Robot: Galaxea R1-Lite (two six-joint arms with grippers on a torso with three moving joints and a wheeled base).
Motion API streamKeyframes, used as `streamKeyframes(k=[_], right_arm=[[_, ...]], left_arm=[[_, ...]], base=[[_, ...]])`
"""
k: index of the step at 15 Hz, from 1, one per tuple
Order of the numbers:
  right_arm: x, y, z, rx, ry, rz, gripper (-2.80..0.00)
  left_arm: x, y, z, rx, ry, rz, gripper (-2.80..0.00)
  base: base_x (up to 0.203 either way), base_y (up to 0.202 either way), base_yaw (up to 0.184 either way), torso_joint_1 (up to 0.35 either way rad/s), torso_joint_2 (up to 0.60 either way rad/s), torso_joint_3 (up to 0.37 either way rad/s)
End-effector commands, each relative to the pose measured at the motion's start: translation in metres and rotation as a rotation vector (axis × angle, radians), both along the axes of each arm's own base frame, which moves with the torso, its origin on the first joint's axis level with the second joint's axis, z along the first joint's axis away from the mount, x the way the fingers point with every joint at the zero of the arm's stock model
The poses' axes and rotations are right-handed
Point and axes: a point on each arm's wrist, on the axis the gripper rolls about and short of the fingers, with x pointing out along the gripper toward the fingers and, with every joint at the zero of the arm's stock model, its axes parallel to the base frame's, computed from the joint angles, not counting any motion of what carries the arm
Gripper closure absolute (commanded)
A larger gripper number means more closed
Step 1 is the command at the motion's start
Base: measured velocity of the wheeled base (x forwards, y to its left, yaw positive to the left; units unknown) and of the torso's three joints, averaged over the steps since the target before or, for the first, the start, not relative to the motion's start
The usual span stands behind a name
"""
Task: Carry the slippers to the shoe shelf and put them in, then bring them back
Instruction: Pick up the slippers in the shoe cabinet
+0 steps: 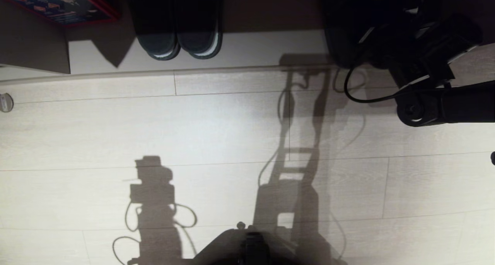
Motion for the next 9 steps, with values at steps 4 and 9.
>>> streamKeyframes(k=[4,9], right_arm=[[-0.027,-0.003,0.014,-0.002,-0.003,0.001,0.00],[-0.062,-0.007,0.009,-0.015,0.082,0.001,0.00]], left_arm=[[0.000,0.000,0.000,0.000,0.001,0.000,0.00],[0.000,0.000,0.000,0.000,-0.002,0.000,0.00]], base=[[0.000,0.000,0.000,0.000,0.00,0.000],[0.000,0.000,0.000,0.000,0.00,0.000]])
